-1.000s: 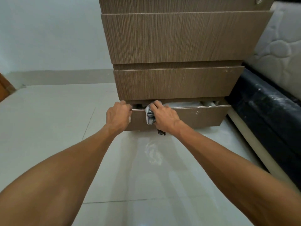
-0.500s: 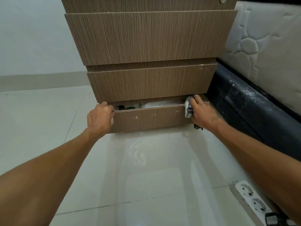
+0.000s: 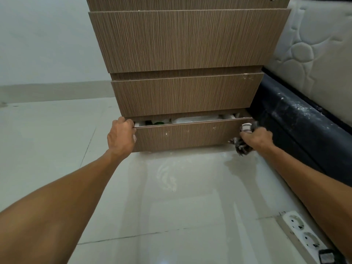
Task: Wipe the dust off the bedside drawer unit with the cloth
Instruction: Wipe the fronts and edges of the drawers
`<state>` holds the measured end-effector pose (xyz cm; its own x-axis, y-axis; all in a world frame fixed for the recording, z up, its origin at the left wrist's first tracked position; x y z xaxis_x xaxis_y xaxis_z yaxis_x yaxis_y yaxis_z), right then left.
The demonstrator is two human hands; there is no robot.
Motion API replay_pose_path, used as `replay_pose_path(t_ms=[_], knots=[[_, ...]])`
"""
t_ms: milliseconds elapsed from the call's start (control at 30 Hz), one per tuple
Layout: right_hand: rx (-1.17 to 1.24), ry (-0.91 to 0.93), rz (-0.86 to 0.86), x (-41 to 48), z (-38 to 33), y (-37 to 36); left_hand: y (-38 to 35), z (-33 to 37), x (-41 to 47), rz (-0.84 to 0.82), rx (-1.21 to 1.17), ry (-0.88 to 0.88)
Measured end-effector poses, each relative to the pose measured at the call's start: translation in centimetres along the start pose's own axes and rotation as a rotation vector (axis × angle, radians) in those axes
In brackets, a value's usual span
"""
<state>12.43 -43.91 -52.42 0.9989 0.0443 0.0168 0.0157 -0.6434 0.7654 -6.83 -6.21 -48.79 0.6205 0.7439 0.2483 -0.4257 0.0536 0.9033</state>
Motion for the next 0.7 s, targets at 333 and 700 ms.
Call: replay_pose_path(t_ms=[333, 700], knots=[[1.19, -0.311, 0.265, 2.6, -3.1, -2.2, -0.6, -0.5, 2.7, -0.022, -0.229, 0.224], [0.941, -0.32, 0.231, 1.2, -9.9, -9.0, -1.2, -1.9, 4.3, -0.074, -0.45, 0.249]])
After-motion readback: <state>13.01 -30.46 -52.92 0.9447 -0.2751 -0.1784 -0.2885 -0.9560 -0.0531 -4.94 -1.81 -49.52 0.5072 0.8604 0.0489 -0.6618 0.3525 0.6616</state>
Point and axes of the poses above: each hand's wrist, its own x-axis towards the middle knuckle, its own y-axis out of the back of the hand, z = x × y, the point moved 4 cm from there along x, towards the middle knuckle, and after that the axes turned 15 degrees about y, right-handed, at the moved point
